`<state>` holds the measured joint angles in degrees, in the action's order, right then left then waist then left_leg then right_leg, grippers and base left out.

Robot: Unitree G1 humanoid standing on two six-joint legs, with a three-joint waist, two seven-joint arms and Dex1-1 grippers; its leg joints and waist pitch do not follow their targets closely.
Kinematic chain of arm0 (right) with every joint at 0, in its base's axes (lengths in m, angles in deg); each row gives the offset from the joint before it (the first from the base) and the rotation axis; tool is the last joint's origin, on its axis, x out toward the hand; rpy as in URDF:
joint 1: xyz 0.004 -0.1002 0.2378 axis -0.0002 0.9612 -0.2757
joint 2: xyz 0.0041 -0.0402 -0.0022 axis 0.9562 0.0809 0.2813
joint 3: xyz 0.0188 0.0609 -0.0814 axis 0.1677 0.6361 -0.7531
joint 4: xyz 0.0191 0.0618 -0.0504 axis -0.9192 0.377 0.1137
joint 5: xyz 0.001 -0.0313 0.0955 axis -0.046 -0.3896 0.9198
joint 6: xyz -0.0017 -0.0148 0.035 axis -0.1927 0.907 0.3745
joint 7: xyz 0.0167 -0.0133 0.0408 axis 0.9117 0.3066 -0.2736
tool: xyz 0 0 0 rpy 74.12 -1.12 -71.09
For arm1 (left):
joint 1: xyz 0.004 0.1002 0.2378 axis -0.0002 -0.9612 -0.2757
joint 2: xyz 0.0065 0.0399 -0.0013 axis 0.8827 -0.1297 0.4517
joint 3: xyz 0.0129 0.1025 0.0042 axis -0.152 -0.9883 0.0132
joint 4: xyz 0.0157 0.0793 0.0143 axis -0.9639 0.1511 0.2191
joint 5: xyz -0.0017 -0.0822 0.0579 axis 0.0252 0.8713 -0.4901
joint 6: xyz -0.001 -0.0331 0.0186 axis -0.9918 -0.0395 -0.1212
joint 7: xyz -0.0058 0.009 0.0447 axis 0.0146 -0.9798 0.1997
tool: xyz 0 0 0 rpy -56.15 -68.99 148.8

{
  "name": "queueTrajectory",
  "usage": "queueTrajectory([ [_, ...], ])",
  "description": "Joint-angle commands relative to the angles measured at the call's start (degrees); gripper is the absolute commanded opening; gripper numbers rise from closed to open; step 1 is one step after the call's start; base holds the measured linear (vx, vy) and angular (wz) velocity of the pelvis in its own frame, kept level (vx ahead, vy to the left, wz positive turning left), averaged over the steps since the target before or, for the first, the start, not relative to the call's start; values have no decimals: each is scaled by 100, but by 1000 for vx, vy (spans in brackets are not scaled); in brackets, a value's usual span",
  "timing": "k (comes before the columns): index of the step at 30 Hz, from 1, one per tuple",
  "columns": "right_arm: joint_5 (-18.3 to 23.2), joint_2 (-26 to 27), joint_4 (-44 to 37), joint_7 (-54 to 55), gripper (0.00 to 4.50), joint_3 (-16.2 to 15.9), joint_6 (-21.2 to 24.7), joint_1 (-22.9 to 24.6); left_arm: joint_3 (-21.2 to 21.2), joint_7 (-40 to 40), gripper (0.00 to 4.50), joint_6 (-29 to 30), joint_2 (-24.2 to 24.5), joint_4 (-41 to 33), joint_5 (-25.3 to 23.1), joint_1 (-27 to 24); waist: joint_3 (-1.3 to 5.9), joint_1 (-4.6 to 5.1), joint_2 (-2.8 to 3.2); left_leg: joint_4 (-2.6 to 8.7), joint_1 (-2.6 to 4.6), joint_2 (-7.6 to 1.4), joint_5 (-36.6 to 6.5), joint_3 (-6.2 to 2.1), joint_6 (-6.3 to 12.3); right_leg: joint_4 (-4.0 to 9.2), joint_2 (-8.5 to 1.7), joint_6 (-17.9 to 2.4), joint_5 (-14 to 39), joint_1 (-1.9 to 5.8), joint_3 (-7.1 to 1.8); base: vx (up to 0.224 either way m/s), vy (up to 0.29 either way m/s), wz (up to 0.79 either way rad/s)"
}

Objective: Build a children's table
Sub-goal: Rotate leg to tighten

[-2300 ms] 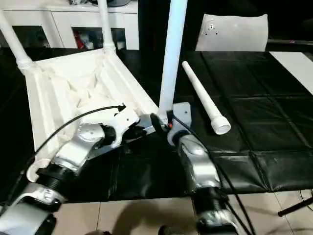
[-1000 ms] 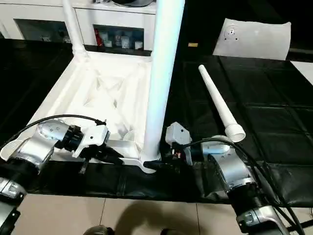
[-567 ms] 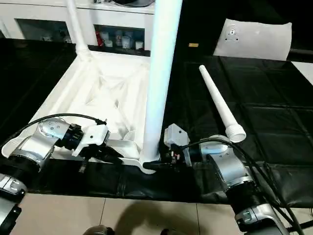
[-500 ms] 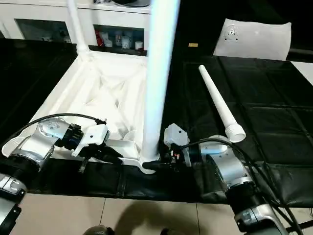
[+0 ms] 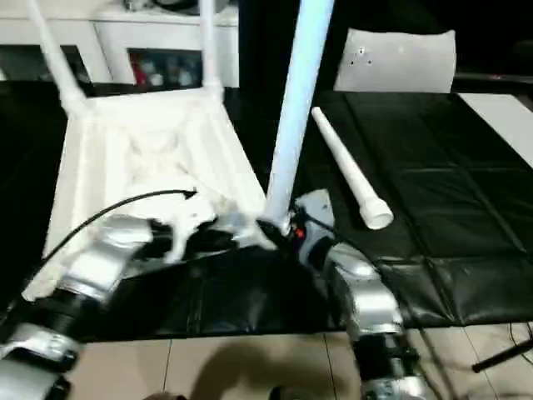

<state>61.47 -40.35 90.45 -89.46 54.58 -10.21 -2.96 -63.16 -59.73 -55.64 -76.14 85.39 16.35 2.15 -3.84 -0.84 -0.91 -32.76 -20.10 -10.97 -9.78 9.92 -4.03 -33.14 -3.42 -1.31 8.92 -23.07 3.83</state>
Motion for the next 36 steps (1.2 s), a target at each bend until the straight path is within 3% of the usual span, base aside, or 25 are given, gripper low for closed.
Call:
queueTrajectory([
  [1,136,725,-4,-236,272,-916,156,-141,-65,927,0,30,-678,-51,152,158,297,6,-60,326,30,-111,-1640,-63,156,604,-406,-418,3428,183,-197,0,0,0],
  [5,177,927,6,-29,272,-810,155,-163,-205,1117,0,188,-796,-152,-102,228,326,32,-36,355,8,-146,-1665,-78,223,567,-402,-434,3038,188,-223,0,0,0],
  [6,193,935,-6,-16,326,-789,148,-155,-239,1109,0,172,-788,-159,-139,239,335,32,-28,361,-5,-155,-1609,-75,266,545,-401,-511,2776,199,-234,0,0,0],
  [7,202,915,-36,14,326,-736,139,-137,-272,1059,0,193,-744,-186,-174,225,336,35,-20,361,-8,-157,-1591,-71,275,537,-399,-549,2684,199,-240,0,0,0],
  [12,252,292,-452,-477,386,-548,-6,156,-376,228,0,-33,-136,-202,-158,99,357,35,3,363,-48,-161,-1456,-66,324,484,-406,-718,2228,252,-256,0,0,0],
  [15,311,-43,-607,-819,399,-491,-65,258,-373,-137,0,-85,116,-201,-124,63,372,27,6,355,-65,-169,-1281,-60,377,431,-399,-884,1779,290,-259,0,0,0],
  [16,352,-165,-660,-963,424,-468,-67,287,-381,-268,0,-152,209,-195,-115,53,376,21,19,347,-65,-161,-1248,-56,389,429,-403,-901,1735,297,-259,0,0,0],
  [20,498,-613,-837,-1536,445,-414,-89,357,-396,-724,0,-327,517,-119,-60,54,375,2,16,337,-49,-178,-1168,-45,455,413,-403,-1029,1562,302,-264,0,0,0],
  [25,716,-1428,-1007,-2737,445,-444,-130,313,-575,-1732,0,-1021,998,89,161,132,339,-10,21,352,-26,-181,-1460,-51,425,456,-395,-944,2016,290,-261,0,0,0],
  [28,769,-1757,-944,-3196,445,-476,-142,176,-716,-2240,0,-1227,1220,120,201,184,345,-51,27,348,2,-195,-1488,-51,379,451,-412,-992,2072,270,-262,0,0,0],
  [33,954,-2079,-875,-3856,445,-541,-85,-4,-802,-2760,0,-1485,1398,234,298,276,354,-158,28,351,24,-219,-1347,-33,330,399,-409,-1117,1712,267,-279,0,0,0],
  [36,1063,-2254,-762,-4295,408,-624,-47,-146,-887,-3153,0,-1669,1502,324,383,348,367,-213,11,340,18,-211,-1261,-27,373,375,-415,-1154,1563,293,-269,0,0,0],
])
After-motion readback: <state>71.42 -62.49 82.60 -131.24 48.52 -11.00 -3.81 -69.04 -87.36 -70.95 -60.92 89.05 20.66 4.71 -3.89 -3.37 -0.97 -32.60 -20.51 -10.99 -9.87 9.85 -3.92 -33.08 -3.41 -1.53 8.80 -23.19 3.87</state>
